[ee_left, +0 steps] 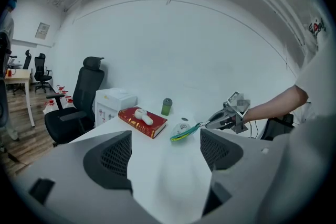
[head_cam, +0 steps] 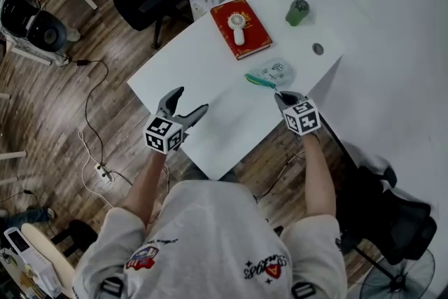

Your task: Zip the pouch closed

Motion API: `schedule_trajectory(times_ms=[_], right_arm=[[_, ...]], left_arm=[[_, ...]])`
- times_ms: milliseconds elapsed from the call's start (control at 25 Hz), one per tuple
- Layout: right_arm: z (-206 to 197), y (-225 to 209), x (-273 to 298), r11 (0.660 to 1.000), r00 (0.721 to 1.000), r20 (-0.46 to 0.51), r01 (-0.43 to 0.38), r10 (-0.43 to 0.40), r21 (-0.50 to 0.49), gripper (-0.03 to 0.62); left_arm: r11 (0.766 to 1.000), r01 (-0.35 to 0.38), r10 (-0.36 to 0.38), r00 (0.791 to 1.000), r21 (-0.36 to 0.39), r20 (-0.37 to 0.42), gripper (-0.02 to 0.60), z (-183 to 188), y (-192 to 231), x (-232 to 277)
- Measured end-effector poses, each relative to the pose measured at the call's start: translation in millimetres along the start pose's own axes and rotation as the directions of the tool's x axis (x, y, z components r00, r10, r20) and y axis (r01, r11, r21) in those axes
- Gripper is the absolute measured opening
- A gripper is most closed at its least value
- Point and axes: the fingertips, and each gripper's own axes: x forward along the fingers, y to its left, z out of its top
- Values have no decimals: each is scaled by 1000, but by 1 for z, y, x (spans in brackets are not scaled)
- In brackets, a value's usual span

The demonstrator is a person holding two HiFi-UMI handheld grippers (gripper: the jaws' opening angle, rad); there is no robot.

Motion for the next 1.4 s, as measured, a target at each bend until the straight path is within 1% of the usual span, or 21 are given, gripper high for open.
schedule_trajectory(times_ms=[280, 480, 680, 840, 960, 1080, 1240, 1400], right_arm=[[36, 5, -31, 1000, 998, 66, -5, 4, 18, 15], [51, 10, -49, 1000, 995, 100, -4, 3, 7, 15], [62, 28, -70, 1000, 991, 133, -13, 13, 3, 15], [65, 46, -85, 999, 989, 141, -36, 40, -27, 17], [68, 62, -98, 997, 986, 155, -61, 66, -43, 17], [76, 75, -113, 995, 979, 181, -81, 89, -53, 17], [83, 83, -128, 993, 974, 204, -77, 93, -85, 16], [87, 81, -137, 993, 973, 216, -65, 86, -100, 16]], left_arm=[[999, 28, -29, 999, 27, 34, 405, 22, -9, 2], [998, 45, -48, 998, 47, 52, 405, 34, -15, 8], [997, 60, -64, 995, 49, 76, 405, 49, -15, 3], [996, 78, -83, 991, 44, 105, 405, 64, -17, 1], [994, 103, -107, 986, 42, 127, 405, 74, -24, -1], [989, 142, -148, 980, 50, 133, 405, 82, -35, -1], [981, 188, -194, 971, 55, 138, 405, 86, -50, 3], [969, 244, -245, 959, 25, 145, 393, 89, -62, 9]])
